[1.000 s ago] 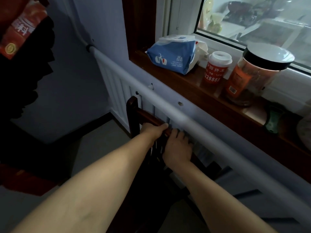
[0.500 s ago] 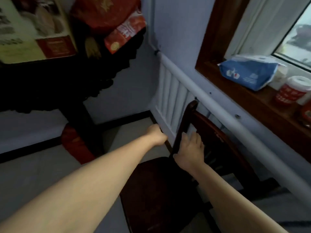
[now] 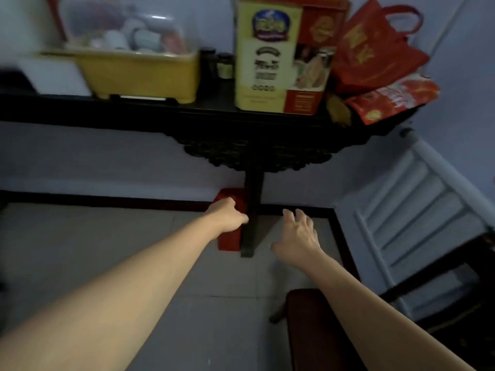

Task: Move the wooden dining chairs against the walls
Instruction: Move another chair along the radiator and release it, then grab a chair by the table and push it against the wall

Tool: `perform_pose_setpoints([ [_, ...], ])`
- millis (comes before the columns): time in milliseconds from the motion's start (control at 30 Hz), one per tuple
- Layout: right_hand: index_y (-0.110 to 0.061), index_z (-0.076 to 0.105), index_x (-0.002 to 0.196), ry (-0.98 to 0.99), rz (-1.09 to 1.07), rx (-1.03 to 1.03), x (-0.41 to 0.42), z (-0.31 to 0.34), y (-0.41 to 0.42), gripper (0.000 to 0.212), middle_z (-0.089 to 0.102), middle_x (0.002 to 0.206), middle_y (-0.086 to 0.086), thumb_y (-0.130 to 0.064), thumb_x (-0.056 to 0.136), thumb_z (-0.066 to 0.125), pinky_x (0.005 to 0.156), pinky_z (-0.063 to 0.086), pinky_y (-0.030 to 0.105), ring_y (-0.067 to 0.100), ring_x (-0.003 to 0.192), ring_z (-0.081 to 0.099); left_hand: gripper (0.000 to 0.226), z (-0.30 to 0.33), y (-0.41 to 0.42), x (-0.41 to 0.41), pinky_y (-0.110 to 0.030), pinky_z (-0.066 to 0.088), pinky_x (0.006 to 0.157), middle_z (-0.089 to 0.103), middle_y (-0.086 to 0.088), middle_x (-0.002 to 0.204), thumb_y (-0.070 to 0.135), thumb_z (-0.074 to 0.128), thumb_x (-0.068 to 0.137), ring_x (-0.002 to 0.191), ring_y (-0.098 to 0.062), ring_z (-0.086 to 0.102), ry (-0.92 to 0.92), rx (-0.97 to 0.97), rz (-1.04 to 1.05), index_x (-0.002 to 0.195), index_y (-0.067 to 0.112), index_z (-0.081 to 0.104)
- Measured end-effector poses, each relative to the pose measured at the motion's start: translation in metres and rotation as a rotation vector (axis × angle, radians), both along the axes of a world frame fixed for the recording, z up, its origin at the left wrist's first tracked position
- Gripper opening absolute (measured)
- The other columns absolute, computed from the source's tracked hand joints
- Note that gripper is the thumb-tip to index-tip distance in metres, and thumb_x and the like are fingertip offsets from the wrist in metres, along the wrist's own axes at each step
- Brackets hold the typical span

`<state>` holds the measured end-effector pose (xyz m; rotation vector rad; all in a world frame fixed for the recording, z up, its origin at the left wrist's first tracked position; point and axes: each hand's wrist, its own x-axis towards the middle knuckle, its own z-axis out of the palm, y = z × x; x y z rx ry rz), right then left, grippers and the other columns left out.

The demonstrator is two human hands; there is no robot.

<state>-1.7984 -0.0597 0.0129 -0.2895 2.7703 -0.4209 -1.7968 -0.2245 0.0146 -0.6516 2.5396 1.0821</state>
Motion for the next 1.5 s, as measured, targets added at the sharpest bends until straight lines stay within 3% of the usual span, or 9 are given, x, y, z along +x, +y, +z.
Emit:
perform_pose_setpoints([
  [200, -0.013, 0.019, 0.146, -0.005, 0.198, -0.026, 0.022, 0.005, -0.131, 0.080, 0.013, 0.155, 0.017, -0.026, 0.082, 0.065, 0.115, 0.023, 0.043, 0.035, 0.142, 0.016, 0.057, 0.000, -0.138, 0.058, -0.025, 0.040, 0.077, 0.053, -0.005, 0.119, 0.028, 0.060, 0.086, 0.103, -0.018, 0.045, 0.023, 0.006, 0.244, 0.137, 0.008, 0.042],
  [300, -0.011, 0.023, 0.143, 0.006, 0.319, -0.034, 0.034, 0.008, -0.188, 0.074, 0.021, 0.150, 0.017, -0.026, 0.083, 0.064, 0.111, 0.029, 0.042, 0.035, 0.137, 0.024, 0.054, 0.003, -0.193, 0.089, -0.029, 0.039, 0.088, 0.049, -0.009, 0.132, 0.025, 0.061, 0.086, 0.116, -0.023, 0.049, 0.039, 0.012, 0.372, 0.135, 0.009, 0.044],
  [367, -0.010, 0.024, 0.142, 0.002, 0.406, -0.040, 0.041, 0.012, -0.223, 0.072, 0.024, 0.147, 0.017, -0.028, 0.084, 0.064, 0.109, 0.031, 0.041, 0.035, 0.134, 0.027, 0.047, 0.003, -0.225, 0.108, -0.026, 0.035, 0.085, 0.050, -0.010, 0.128, 0.023, 0.063, 0.086, 0.115, -0.024, 0.050, 0.057, 0.017, 0.441, 0.129, 0.012, 0.048],
  [700, -0.023, 0.012, 0.150, -0.041, 0.737, -0.132, 0.038, 0.014, -0.367, 0.081, 0.009, 0.157, 0.009, -0.026, 0.086, 0.062, 0.112, 0.033, 0.041, 0.031, 0.141, 0.021, 0.069, 0.005, -0.335, 0.149, -0.035, 0.036, 0.109, 0.035, -0.010, 0.151, 0.028, 0.063, 0.088, 0.134, -0.028, 0.041, 0.065, 0.022, 0.753, 0.146, 0.010, 0.032],
  [1033, -0.022, 0.008, 0.152, -0.087, 1.100, -0.132, -0.015, 0.004, -0.534, 0.085, 0.006, 0.159, 0.009, -0.031, 0.086, 0.061, 0.115, 0.022, 0.037, 0.031, 0.143, 0.016, 0.072, 0.010, -0.458, 0.146, -0.034, 0.037, 0.106, 0.035, -0.013, 0.152, 0.027, 0.062, 0.089, 0.134, -0.029, 0.040, 0.045, -0.005, 1.109, 0.148, 0.006, 0.028],
  [1133, -0.022, 0.006, 0.151, -0.095, 1.221, -0.119, -0.022, 0.010, -0.585, 0.085, 0.006, 0.159, 0.009, -0.032, 0.087, 0.061, 0.115, 0.024, 0.039, 0.031, 0.143, 0.018, 0.069, 0.014, -0.489, 0.148, -0.031, 0.042, 0.094, 0.041, -0.012, 0.146, 0.030, 0.063, 0.088, 0.128, -0.028, 0.046, 0.042, -0.033, 1.186, 0.144, 0.007, 0.033],
  [1200, -0.022, 0.005, 0.152, -0.116, 1.281, -0.116, -0.021, 0.012, -0.616, 0.086, 0.003, 0.160, 0.009, -0.032, 0.087, 0.061, 0.115, 0.025, 0.040, 0.031, 0.144, 0.016, 0.063, 0.015, -0.506, 0.153, -0.026, 0.041, 0.080, 0.049, -0.009, 0.137, 0.031, 0.064, 0.086, 0.110, -0.022, 0.053, 0.059, -0.033, 1.232, 0.140, 0.010, 0.039],
  [1367, -0.021, 0.007, 0.151, -0.174, 1.398, -0.154, 0.001, 0.012, -0.691, 0.084, 0.009, 0.158, 0.009, -0.032, 0.087, 0.060, 0.116, 0.025, 0.040, 0.031, 0.142, 0.020, 0.056, 0.012, -0.558, 0.181, -0.019, 0.038, 0.053, 0.052, 0.010, 0.090, 0.038, 0.068, 0.078, 0.074, -0.007, 0.051, 0.072, -0.064, 1.352, 0.125, 0.015, 0.046],
  [1500, -0.021, 0.010, 0.150, -0.165, 1.470, -0.172, 0.024, 0.012, -0.755, 0.086, 0.010, 0.158, 0.007, -0.034, 0.084, 0.064, 0.115, 0.029, 0.042, 0.030, 0.142, 0.022, 0.074, 0.009, -0.611, 0.209, -0.019, 0.040, 0.061, 0.054, -0.004, 0.127, 0.038, 0.070, 0.077, 0.097, -0.018, 0.055, 0.098, -0.079, 1.459, 0.139, 0.013, 0.039],
])
